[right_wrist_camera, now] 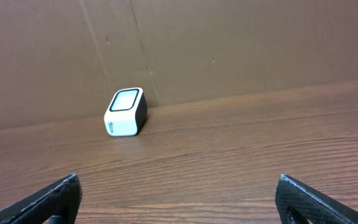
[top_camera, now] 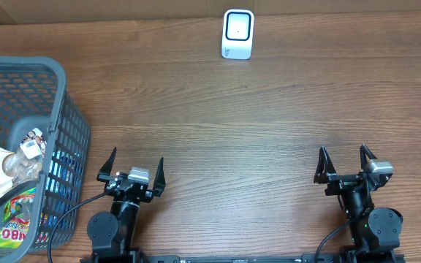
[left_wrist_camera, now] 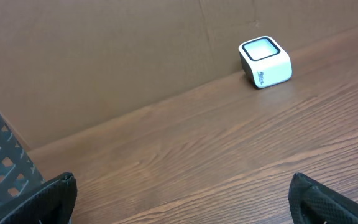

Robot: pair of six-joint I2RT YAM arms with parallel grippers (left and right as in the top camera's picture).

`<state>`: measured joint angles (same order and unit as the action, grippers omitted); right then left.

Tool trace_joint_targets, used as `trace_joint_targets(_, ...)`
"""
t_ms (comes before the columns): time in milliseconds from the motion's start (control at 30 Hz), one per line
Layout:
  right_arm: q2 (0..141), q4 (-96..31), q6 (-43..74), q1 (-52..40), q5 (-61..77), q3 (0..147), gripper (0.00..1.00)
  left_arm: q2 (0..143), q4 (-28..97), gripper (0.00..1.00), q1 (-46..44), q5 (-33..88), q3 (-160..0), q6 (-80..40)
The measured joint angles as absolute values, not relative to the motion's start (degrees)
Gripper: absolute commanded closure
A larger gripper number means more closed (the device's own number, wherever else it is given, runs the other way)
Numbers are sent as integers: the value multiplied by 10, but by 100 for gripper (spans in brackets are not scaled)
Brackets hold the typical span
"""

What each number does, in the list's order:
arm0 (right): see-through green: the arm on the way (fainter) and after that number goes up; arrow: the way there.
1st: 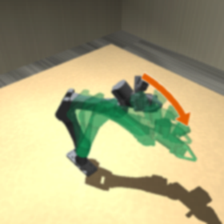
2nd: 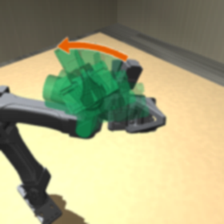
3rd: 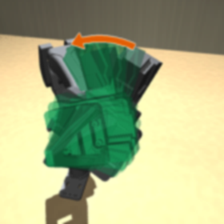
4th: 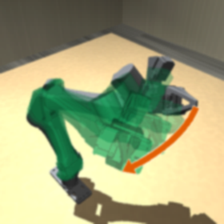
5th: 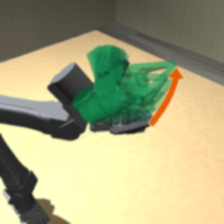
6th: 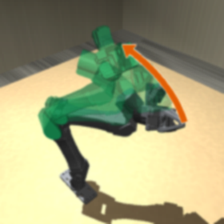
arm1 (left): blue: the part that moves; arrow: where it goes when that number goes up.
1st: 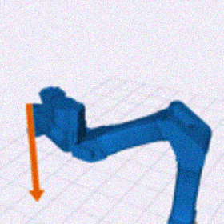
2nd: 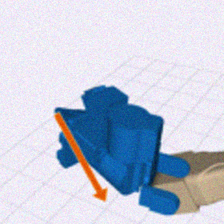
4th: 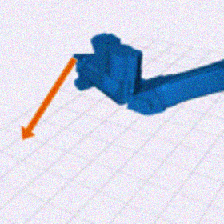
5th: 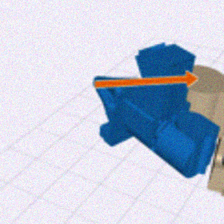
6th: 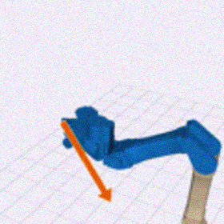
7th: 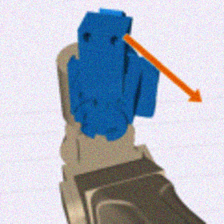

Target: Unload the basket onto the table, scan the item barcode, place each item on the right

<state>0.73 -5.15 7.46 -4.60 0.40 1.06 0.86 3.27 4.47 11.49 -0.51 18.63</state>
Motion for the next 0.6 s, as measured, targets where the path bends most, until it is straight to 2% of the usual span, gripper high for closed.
trace_joint_targets(600, 7, -51, 75, -46, 4, 11, 0, 9, 33, 0, 45, 110, -5, 182)
